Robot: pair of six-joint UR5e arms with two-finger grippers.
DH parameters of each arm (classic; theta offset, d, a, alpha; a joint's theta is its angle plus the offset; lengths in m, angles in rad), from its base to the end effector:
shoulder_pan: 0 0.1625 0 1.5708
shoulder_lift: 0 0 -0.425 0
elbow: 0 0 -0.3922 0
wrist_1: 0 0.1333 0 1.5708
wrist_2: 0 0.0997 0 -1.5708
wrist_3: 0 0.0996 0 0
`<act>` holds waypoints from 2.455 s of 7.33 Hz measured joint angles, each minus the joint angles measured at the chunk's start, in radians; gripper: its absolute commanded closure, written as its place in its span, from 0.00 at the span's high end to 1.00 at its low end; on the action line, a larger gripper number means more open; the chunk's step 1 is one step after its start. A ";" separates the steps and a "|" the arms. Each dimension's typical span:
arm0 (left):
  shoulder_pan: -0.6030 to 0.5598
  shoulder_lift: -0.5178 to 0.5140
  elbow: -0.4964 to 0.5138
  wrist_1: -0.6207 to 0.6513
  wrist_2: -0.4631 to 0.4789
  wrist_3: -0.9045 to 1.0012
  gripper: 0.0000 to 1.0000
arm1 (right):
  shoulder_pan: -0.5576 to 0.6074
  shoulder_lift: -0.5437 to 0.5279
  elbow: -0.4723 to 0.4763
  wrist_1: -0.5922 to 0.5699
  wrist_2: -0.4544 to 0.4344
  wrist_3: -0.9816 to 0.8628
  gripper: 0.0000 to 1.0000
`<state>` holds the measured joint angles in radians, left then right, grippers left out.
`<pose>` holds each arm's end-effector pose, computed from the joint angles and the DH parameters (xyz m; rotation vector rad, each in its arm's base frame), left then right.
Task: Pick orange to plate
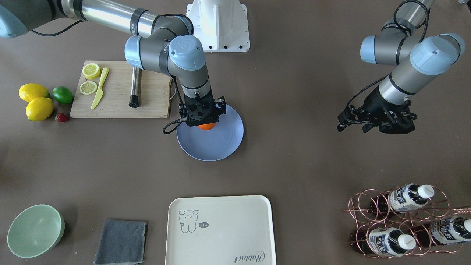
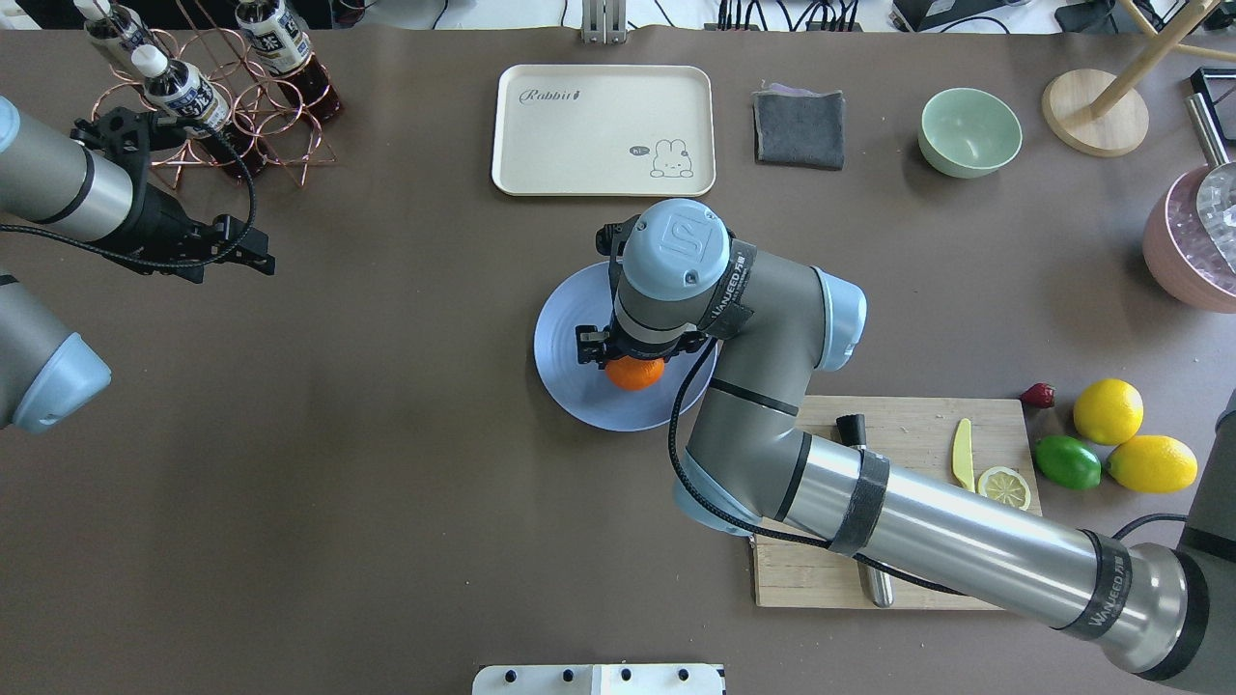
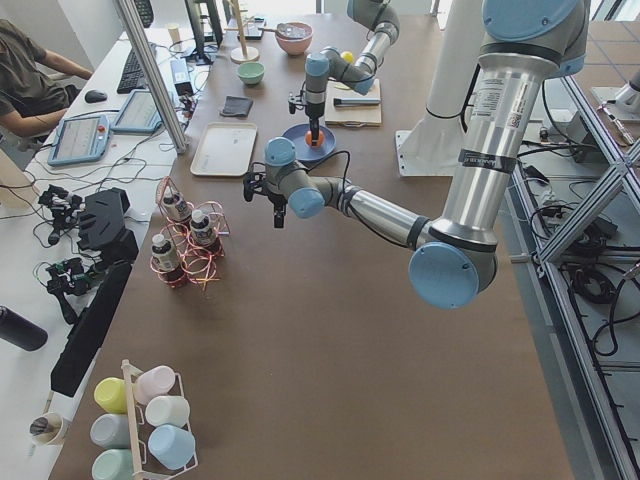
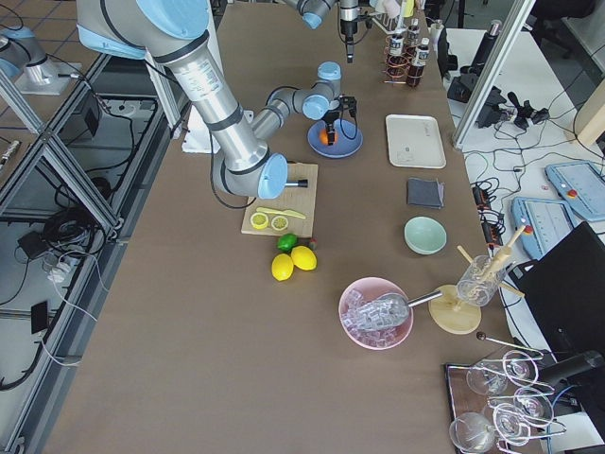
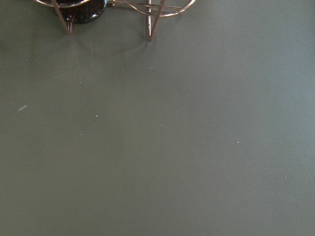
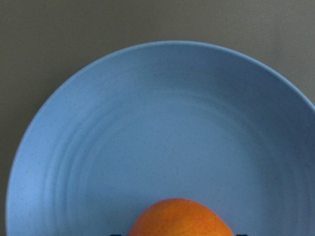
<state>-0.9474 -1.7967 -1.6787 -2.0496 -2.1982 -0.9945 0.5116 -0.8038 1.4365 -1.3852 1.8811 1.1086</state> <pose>0.2853 -0.5250 0.4313 0.1133 0.9742 -0.0861 -0.6024 -0.4562 0.2286 0.1210 -0.8538 -0.0806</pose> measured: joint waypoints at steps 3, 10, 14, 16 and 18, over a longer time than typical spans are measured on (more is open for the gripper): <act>-0.001 0.001 0.000 -0.001 0.000 -0.003 0.96 | -0.007 -0.003 -0.005 0.007 -0.007 0.002 1.00; -0.272 0.096 -0.003 0.076 -0.115 0.343 0.95 | 0.228 -0.241 0.345 -0.148 0.163 -0.152 1.00; -0.571 0.144 -0.001 0.478 -0.124 1.034 0.94 | 0.575 -0.587 0.406 -0.154 0.350 -0.746 1.00; -0.633 0.181 -0.002 0.566 -0.124 1.183 0.97 | 0.805 -0.728 0.332 -0.157 0.427 -1.125 1.00; -0.657 0.202 -0.006 0.572 -0.124 1.206 0.97 | 0.975 -0.765 0.198 -0.158 0.454 -1.402 1.00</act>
<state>-1.6040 -1.5942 -1.6845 -1.4778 -2.3222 0.2114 1.4870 -1.5689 1.6348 -1.5430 2.3353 -0.2933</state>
